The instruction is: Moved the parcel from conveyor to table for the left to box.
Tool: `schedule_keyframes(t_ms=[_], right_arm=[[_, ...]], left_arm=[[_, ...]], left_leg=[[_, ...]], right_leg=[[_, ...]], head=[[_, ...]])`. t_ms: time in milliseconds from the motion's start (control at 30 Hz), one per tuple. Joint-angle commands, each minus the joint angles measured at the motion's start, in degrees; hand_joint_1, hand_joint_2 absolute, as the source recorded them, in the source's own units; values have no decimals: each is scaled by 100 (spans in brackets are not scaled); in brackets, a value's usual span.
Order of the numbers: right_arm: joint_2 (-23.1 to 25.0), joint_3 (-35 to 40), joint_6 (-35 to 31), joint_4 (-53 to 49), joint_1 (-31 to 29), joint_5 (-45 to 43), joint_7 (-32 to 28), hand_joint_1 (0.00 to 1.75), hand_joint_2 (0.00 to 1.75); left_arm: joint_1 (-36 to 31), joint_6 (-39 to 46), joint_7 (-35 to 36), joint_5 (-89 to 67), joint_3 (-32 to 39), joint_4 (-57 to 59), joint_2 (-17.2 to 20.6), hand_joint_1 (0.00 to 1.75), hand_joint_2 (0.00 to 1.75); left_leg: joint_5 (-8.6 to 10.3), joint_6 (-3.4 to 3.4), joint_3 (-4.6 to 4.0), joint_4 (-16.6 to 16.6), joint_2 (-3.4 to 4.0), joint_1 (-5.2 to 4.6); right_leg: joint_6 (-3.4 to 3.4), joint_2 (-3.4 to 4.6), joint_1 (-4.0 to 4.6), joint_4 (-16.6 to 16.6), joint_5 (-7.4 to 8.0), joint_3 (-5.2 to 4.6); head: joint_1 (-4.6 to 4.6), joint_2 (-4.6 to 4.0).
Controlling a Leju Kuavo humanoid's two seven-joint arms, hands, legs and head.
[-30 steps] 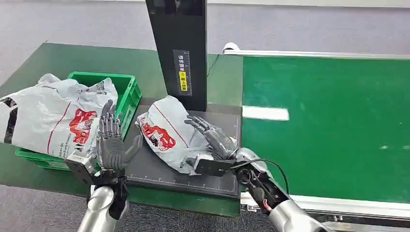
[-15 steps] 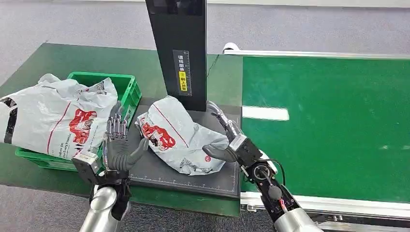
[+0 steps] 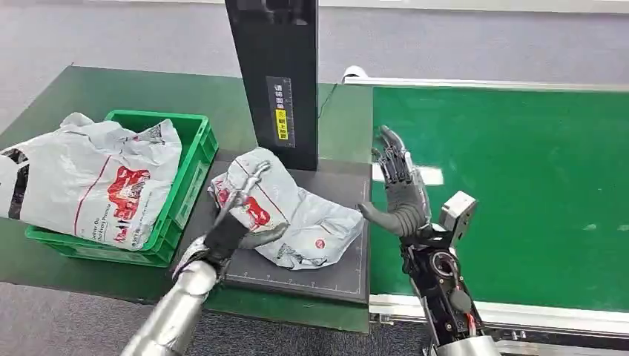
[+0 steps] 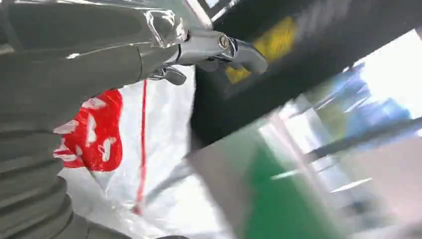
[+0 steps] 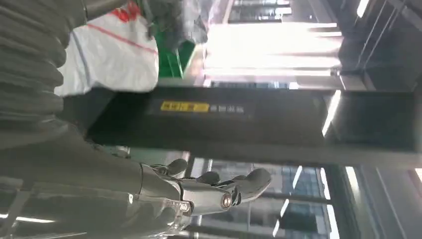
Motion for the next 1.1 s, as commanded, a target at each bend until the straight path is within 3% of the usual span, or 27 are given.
schedule_keyframes(t_ms=[33,367,400,433,633,667,767,1100], right_arm=[[96,-572,-55,-559,149,175,127,0,175],[210,-763,-35,-623,355,356,177,0,175],[215,-772,-39,-606,348,365,174,0,175],[214,-791,-56,-579,335,372,172,0,175],[210,-793,-55,-578,334,373,172,0,175],[206,-801,-58,-560,321,376,172,0,175],[180,-841,-93,-558,318,379,167,0,175],[116,-1109,-26,-1049,530,279,243,0,175]], left_arm=[[-2000,-510,660,-1156,-1311,3180,4,0,175],[-1985,-1342,1559,-1845,-1524,3418,102,0,175],[-1968,-1372,1570,-1846,-1498,3423,107,14,175],[-1942,-1408,1556,-1864,-1489,3432,122,147,175],[-1933,-1403,1556,-1864,-1487,3436,131,147,175],[-1935,-1421,1564,-1875,-1485,3433,121,175,175],[-1857,-1152,1557,-1930,-1411,3341,130,175,175],[-1261,1548,1227,-2471,-893,2143,145,175,175]], left_leg=[[9,1,-5,-1,-25,-1],[5,0,5,-12,21,-2],[2,0,3,-9,23,-2],[7,0,7,-16,22,-3],[9,-2,33,-19,27,-3],[7,-1,36,-18,28,-3],[12,0,44,-28,30,-3],[7,-1,36,-17,21,-2]], right_leg=[[0,-17,-1,-1,3,2],[-3,20,-2,-4,8,1],[-3,18,-1,-1,6,0],[-3,22,-2,-8,11,3],[-5,25,-4,-7,13,26],[-5,25,-3,-6,11,30],[-4,31,-3,-17,19,38],[-4,20,-2,-8,11,31]], head=[[0,0],[-2,0],[0,0],[0,0],[0,0],[-2,0],[-2,0],[0,0]])
